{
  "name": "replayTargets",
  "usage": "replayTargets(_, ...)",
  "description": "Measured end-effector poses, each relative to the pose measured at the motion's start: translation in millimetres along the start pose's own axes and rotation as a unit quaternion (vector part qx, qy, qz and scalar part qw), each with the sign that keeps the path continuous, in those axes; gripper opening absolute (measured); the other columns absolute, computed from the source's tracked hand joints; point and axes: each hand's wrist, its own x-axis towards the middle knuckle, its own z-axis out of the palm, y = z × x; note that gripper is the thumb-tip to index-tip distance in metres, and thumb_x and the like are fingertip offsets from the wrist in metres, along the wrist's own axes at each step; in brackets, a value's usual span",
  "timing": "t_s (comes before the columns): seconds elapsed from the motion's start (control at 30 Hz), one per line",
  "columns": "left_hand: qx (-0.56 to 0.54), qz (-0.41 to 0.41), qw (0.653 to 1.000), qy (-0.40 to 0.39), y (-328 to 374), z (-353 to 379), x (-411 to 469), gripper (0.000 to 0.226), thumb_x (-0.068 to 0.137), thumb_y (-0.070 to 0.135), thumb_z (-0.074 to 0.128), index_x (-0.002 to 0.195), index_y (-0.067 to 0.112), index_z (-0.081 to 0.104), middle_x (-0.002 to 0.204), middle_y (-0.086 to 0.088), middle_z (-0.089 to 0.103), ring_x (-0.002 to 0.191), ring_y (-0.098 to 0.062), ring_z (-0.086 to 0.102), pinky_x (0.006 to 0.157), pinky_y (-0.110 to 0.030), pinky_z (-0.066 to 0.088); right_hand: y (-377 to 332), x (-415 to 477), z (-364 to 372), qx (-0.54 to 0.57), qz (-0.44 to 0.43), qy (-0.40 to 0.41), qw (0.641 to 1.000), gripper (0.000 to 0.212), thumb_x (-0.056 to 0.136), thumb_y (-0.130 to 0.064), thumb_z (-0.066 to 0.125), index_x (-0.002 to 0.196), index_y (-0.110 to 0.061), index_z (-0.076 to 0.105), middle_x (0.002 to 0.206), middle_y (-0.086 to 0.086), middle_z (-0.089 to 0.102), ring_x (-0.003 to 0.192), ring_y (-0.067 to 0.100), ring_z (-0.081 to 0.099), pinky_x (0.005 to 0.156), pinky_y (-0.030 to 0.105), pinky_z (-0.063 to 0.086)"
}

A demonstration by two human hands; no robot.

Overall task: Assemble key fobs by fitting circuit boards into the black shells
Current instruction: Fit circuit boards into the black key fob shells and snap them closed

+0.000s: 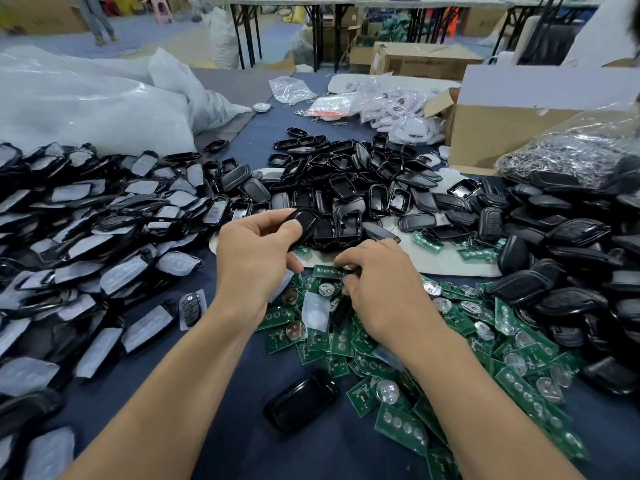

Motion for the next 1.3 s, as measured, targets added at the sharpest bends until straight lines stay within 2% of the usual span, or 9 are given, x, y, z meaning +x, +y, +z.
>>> replayTargets(0.13, -0.025, -0.020, 0.999, -0.006, -2, 1, 2, 0.018, 0.095, 0.013, 0.072, 0.096, 0.030, 0.077, 0.085, 0.012, 0.079, 0.052, -0.021, 0.071, 0.046, -0.020, 0.051, 1, -1, 0, 0.043, 0.007, 0.042, 0.998, 0.021, 0.102, -0.015, 0.058, 0.102, -0.022, 0.078, 0.097, -0.010, 0.067, 0.102, 0.015, 0.052, 0.092, 0.036, 0.043)
replayTargets(0.23, -0.043, -0.032, 0.998, -0.026, -4, 2, 3, 0.026, 0.095, 0.004, 0.068, 0.110, 0.023, 0.076, 0.085, 0.006, 0.080, 0.060, -0.023, 0.074, 0.052, -0.022, 0.055, 0, -1, -6, 0.195, 0.059, 0.112, 0.973, 0.028, 0.103, -0.014, 0.055, 0.085, -0.023, 0.074, 0.064, -0.008, 0.062, 0.057, 0.003, 0.052, 0.056, 0.024, 0.042)
replayTargets(0.33, -0.033, -0.023, 0.996, -0.075, -5, 4, 2, 0.041, 0.093, -0.007, 0.062, 0.123, 0.019, 0.073, 0.083, 0.005, 0.080, 0.064, -0.021, 0.076, 0.056, -0.022, 0.057, -4, -5, -14, 0.321, 0.108, 0.150, 0.929, 0.032, 0.100, -0.013, 0.050, 0.079, -0.027, 0.070, 0.065, -0.005, 0.072, 0.039, 0.006, 0.045, 0.038, 0.020, 0.032)
replayTargets(0.5, -0.058, -0.009, 0.989, -0.133, -8, 6, -4, 0.044, 0.095, -0.007, 0.066, 0.132, 0.016, 0.063, 0.079, -0.006, 0.077, 0.074, -0.028, 0.079, 0.064, -0.027, 0.062, -8, -7, -22, 0.418, 0.132, 0.150, 0.886, 0.022, 0.086, -0.020, 0.054, 0.078, -0.026, 0.073, 0.066, 0.003, 0.075, 0.053, 0.021, 0.071, 0.046, 0.026, 0.048)
replayTargets(0.7, -0.063, -0.014, 0.990, -0.127, -5, 4, -4, 0.017, 0.093, 0.002, 0.073, 0.106, 0.010, 0.065, 0.074, -0.010, 0.077, 0.070, -0.025, 0.078, 0.059, -0.027, 0.061, -3, -4, -19, 0.431, 0.150, 0.146, 0.878, 0.020, 0.082, -0.024, 0.055, 0.073, -0.026, 0.074, 0.066, 0.005, 0.075, 0.058, 0.026, 0.074, 0.057, 0.039, 0.060)
replayTargets(0.83, -0.064, -0.014, 0.990, -0.128, -1, 4, -6, 0.005, 0.094, 0.007, 0.074, 0.092, 0.012, 0.073, 0.074, -0.006, 0.078, 0.062, -0.025, 0.076, 0.054, -0.025, 0.059, -3, -4, -19, 0.470, 0.156, 0.140, 0.858, 0.023, 0.083, -0.023, 0.057, 0.068, -0.025, 0.074, 0.068, 0.009, 0.075, 0.058, 0.028, 0.073, 0.055, 0.035, 0.057)
replayTargets(1.07, -0.047, 0.000, 0.990, -0.134, 0, 1, -5, 0.023, 0.091, -0.003, 0.072, 0.096, 0.018, 0.081, 0.083, -0.012, 0.077, 0.061, -0.019, 0.072, 0.058, -0.023, 0.058, 3, -3, -25, 0.561, 0.175, 0.143, 0.796, 0.025, 0.096, -0.008, 0.052, 0.074, -0.009, 0.064, 0.070, 0.022, 0.072, 0.049, 0.029, 0.065, 0.042, 0.028, 0.049)
replayTargets(1.17, -0.039, 0.009, 0.988, -0.151, 0, 1, -6, 0.033, 0.088, -0.007, 0.071, 0.099, 0.022, 0.082, 0.083, -0.014, 0.077, 0.064, -0.018, 0.071, 0.062, -0.022, 0.058, 4, -2, -24, 0.561, 0.173, 0.138, 0.798, 0.024, 0.094, -0.003, 0.055, 0.073, -0.006, 0.065, 0.066, 0.022, 0.071, 0.047, 0.028, 0.065, 0.042, 0.027, 0.049)
replayTargets(1.3, -0.038, 0.005, 0.985, -0.165, 0, 3, -6, 0.038, 0.086, -0.011, 0.070, 0.107, 0.020, 0.080, 0.077, -0.005, 0.075, 0.069, -0.018, 0.074, 0.066, -0.023, 0.059, 5, -2, -23, 0.537, 0.160, 0.122, 0.819, 0.031, 0.091, -0.005, 0.061, 0.065, -0.016, 0.070, 0.063, 0.020, 0.071, 0.048, 0.028, 0.066, 0.044, 0.026, 0.050)
